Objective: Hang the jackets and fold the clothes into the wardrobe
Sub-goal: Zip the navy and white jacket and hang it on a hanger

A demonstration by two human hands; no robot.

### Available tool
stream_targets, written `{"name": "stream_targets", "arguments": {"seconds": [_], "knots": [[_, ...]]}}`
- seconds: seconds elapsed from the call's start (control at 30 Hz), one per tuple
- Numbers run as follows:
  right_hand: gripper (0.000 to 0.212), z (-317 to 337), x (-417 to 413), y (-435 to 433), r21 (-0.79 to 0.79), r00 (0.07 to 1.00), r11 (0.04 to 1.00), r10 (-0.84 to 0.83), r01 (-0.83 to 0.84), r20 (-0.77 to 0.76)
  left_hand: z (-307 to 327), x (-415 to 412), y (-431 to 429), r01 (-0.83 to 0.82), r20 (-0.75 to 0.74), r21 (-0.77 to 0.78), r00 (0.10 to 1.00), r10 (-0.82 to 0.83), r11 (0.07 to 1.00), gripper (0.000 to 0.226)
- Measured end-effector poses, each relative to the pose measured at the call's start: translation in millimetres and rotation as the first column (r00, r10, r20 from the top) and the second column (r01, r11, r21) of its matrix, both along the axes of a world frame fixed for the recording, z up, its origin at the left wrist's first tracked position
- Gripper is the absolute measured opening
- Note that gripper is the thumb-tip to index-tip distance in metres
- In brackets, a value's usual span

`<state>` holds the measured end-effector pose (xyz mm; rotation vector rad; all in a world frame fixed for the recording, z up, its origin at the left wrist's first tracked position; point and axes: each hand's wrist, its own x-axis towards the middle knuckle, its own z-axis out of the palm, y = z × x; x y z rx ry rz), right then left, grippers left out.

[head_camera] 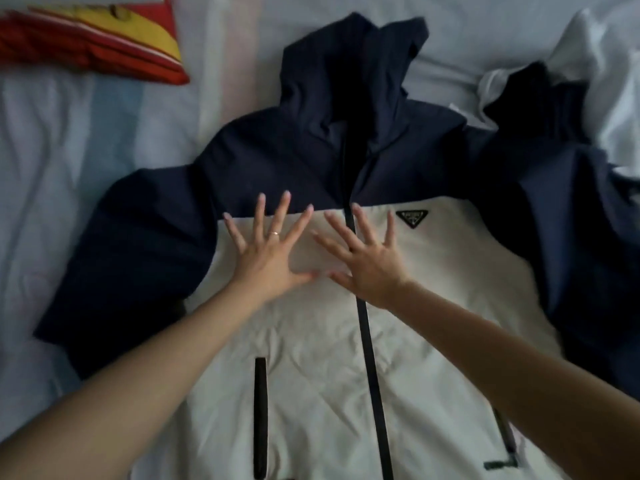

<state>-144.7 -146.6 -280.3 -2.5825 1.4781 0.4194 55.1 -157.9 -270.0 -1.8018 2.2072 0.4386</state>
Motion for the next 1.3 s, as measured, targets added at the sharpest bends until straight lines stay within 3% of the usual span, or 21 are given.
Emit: {"name": "stream_targets", "arguments": {"seconds": [0.07,0.17,0.23,0.37,0.47,0.5,0.57,0.63,0.67,0.7,0.77,0.83,0.9,0.93,0.97,1.0,1.03,1.07,1.13,1.2,1.3], "knots": [[0.067,-4,-11,-43,0.032,0.998,0.998,-0.043,0.045,-0.046,-1,15,-42,-0.289,-0.032,0.086,0.956,0.293,0.953,0.116],[0.078,-19,-65,-81,0.057,0.902,0.900,-0.430,0.432,-0.042,-9,43,-79,-0.570,-0.031,0.283,0.798,0.602,0.771,0.123],[0.087,-22,-87,-88,0.100,0.771,0.765,-0.636,0.637,-0.044,-13,47,-86,-0.548,0.002,0.327,0.815,0.579,0.770,0.126],[0.093,-19,-82,-98,0.223,0.717,0.688,-0.693,0.691,-0.083,-17,47,-90,-0.539,-0.017,0.348,0.814,0.580,0.767,0.131],[0.097,-5,-58,-103,0.223,0.574,0.563,-0.818,0.796,0.017,-16,52,-94,-0.522,-0.014,0.388,0.821,0.571,0.760,0.132],[0.092,-1,-48,-101,0.150,0.573,0.591,-0.806,0.793,0.148,-15,53,-96,-0.516,-0.014,0.400,0.823,0.568,0.758,0.133],[0.072,6,-24,-93,-0.086,0.756,0.795,-0.529,0.600,0.385,-14,54,-97,-0.511,-0.011,0.410,0.826,0.564,0.756,0.134],[0.063,1,-5,-92,-0.139,0.842,0.915,-0.278,0.379,0.463,-15,55,-99,-0.509,-0.008,0.421,0.825,0.564,0.750,0.135],[0.063,4,6,-96,-0.022,0.790,0.922,-0.319,0.387,0.524,-15,56,-100,-0.507,-0.003,0.427,0.827,0.562,0.749,0.135],[0.065,9,18,-104,0.162,0.660,0.865,-0.473,0.476,0.585,-15,57,-100,-0.504,0.000,0.431,0.829,0.559,0.748,0.135],[0.063,18,36,-134,0.471,0.243,0.585,-0.760,0.660,0.603,-15,58,-100,-0.492,-0.007,0.443,0.834,0.551,0.750,0.135],[0.041,32,47,-174,0.682,-0.091,0.389,-0.828,0.619,0.554,-15,58,-100,-0.485,-0.019,0.447,0.835,0.550,0.751,0.136],[0.026,44,55,-202,0.798,-0.280,0.317,-0.817,0.513,0.504,-14,56,-100,-0.487,-0.016,0.440,0.836,0.548,0.755,0.136],[0.031,51,62,-209,0.829,-0.319,0.294,-0.820,0.476,0.475,-13,57,-100,-0.491,-0.012,0.436,0.835,0.550,0.754,0.135],[0.036,53,69,-207,0.781,-0.283,0.306,-0.810,0.544,0.514,-13,57,-100,-0.489,-0.012,0.435,0.836,0.548,0.756,0.135],[0.037,55,74,-199,0.624,-0.148,0.390,-0.759,0.677,0.635,-13,57,-100,-0.484,-0.017,0.433,0.839,0.544,0.760,0.135],[0.036,55,78,-186,0.376,0.059,0.536,-0.628,0.756,0.776,-14,58,-99,-0.481,-0.022,0.431,0.840,0.542,0.763,0.135],[0.036,55,83,-172,0.105,0.283,0.696,-0.419,0.711,0.863,-16,59,-99,-0.483,-0.024,0.427,0.839,0.543,0.765,0.135],[0.038,39,83,-145,-0.324,0.651,0.868,0.001,0.376,0.759,-18,58,-100,-0.493,-0.017,0.406,0.838,0.546,0.769,0.134],[0.041,10,78,-123,-0.409,0.819,0.906,0.152,0.107,0.553,-22,58,-100,-0.507,-0.005,0.374,0.836,0.548,0.776,0.134],[0.050,-25,71,-100,-0.236,0.947,0.972,0.057,0.021,0.317,-28,58,-101,-0.510,-0.020,0.349,0.835,0.551,0.786,0.135]]}}
